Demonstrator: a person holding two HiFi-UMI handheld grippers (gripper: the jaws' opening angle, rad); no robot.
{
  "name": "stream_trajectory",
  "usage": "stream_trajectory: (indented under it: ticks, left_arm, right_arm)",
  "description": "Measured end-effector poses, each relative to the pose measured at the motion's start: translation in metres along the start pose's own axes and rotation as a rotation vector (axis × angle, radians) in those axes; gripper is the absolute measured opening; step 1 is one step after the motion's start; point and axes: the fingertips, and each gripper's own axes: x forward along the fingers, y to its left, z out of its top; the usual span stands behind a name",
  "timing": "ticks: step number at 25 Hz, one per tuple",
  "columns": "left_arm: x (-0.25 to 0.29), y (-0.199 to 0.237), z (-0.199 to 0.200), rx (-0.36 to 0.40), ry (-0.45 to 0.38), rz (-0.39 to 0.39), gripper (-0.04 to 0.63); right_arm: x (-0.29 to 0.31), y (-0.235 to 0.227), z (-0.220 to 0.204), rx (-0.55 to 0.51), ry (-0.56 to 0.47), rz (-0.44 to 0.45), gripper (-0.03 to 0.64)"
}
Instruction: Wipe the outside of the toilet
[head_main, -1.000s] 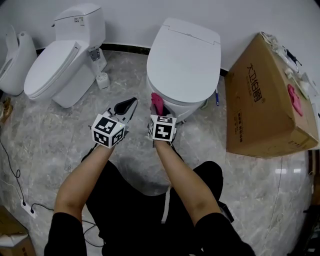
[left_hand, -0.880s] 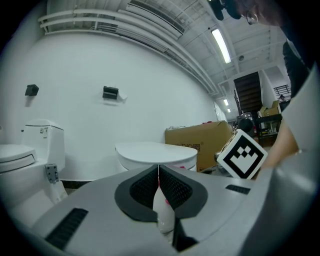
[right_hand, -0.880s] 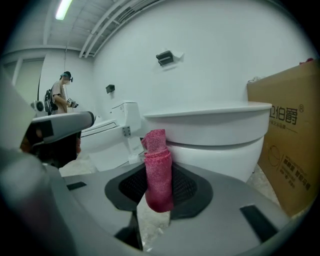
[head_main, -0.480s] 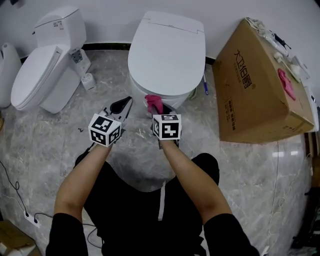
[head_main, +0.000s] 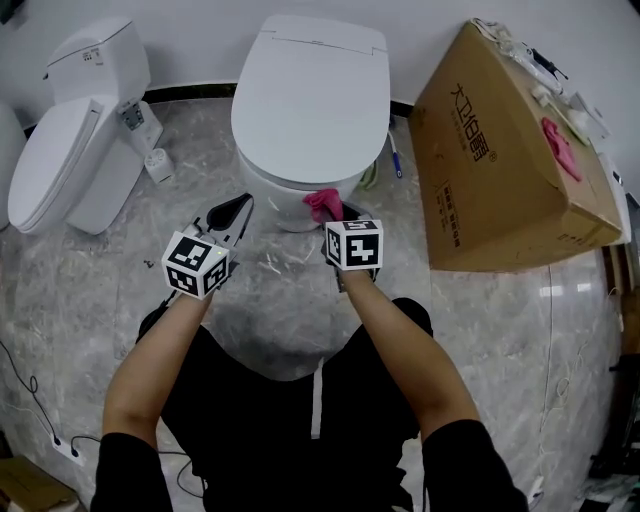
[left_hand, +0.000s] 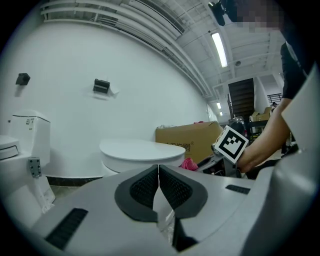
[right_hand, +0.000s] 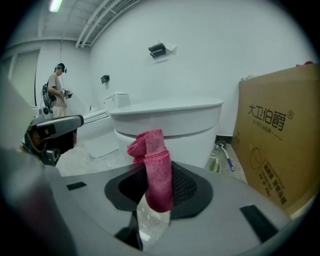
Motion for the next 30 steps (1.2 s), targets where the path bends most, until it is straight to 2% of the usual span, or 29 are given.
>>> stream_trajectory:
  ticks: [3, 8, 11, 15, 19, 22, 24, 28, 30]
  left_arm:
    - [0.0, -0.005, 0.0, 0.012, 0.015, -0.007, 0.02]
    - [0.002, -0.009, 0.008, 0.045, 0.021, -0.024, 0.02]
    - [-0.001, -0.016, 0.008, 0.068, 0.04, -0.032, 0.02]
    - [0.004, -0.024, 0.011, 0.121, 0.073, -0.051, 0.02]
    - [0.003, -0.028, 0.017, 0.139, 0.07, -0.052, 0.02]
    - [0.007, -0.029, 0.014, 0.122, 0.075, -0.047, 0.02]
    - [0.01, -0.027, 0.01, 0.084, 0.079, -0.04, 0.02]
    - [0.012, -0.018, 0.004, 0.009, 0.069, -0.011, 0.02]
    - [0.012, -0.013, 0.003, -0.028, 0.057, 0.003, 0.02]
  right_arm:
    - [-0.002, -0.029, -0.001, -0.016, 0.009, -0.042, 0.132]
    - [0.003, -0.097, 0.009, 0.066, -0.012, -0.115, 0.126]
    - [0.013, -0.122, 0.017, 0.105, -0.021, -0.115, 0.124]
    - [0.029, -0.148, 0.027, 0.011, -0.009, -0.143, 0.124]
    - [0.043, -0.168, 0.039, -0.04, -0.013, -0.163, 0.121]
    - [0.049, -0.179, 0.046, -0.016, -0.024, -0.178, 0.121]
    - [0.053, -0.184, 0.05, -0.006, -0.033, -0.184, 0.121]
    - [0.048, -0.197, 0.053, -0.066, -0.056, -0.225, 0.124]
    - [0.035, -0.201, 0.059, -0.096, -0.104, -0.227, 0.124]
